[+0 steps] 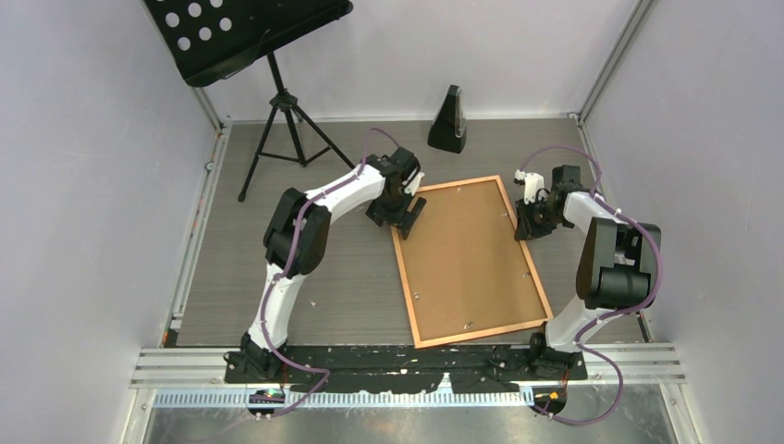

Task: Put the photo into the frame
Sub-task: Install the photo frame at the center of the board.

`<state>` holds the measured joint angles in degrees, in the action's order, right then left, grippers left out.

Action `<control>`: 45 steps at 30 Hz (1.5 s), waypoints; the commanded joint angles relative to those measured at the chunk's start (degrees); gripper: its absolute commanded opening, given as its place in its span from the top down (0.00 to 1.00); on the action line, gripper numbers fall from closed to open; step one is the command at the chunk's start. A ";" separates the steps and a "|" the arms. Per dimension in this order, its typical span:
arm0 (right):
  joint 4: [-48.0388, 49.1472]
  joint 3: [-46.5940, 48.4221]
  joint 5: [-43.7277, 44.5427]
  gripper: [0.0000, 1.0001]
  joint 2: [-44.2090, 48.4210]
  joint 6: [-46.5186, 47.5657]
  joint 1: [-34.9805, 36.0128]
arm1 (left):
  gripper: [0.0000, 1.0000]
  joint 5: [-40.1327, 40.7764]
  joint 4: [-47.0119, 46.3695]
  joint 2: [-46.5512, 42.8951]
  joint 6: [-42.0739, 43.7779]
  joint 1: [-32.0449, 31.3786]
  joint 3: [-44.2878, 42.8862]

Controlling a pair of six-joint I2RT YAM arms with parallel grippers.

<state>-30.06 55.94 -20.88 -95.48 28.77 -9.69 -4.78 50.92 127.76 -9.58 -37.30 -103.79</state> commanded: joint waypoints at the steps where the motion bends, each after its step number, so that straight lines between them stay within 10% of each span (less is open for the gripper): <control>1: 2.08 -0.92 1.56 0.95 0.66 3.80 0.47 | 0.19 -0.58 0.18 -1.35 1.41 -0.34 -2.30; 27: 5.14 7.57 -1.41 0.95 -10.75 -21.68 0.47 | 0.03 -9.95 -3.03 -15.88 1.29 -0.34 15.52; 45: 8.89 5.94 -3.43 0.95 -11.30 -28.55 0.51 | 0.07 -6.91 -3.30 -10.58 -2.83 -5.56 14.53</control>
<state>-22.63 63.42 -24.69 -104.66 3.66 -9.47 -13.37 48.49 116.64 -12.01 -42.04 -87.94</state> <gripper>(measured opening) 0.236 0.953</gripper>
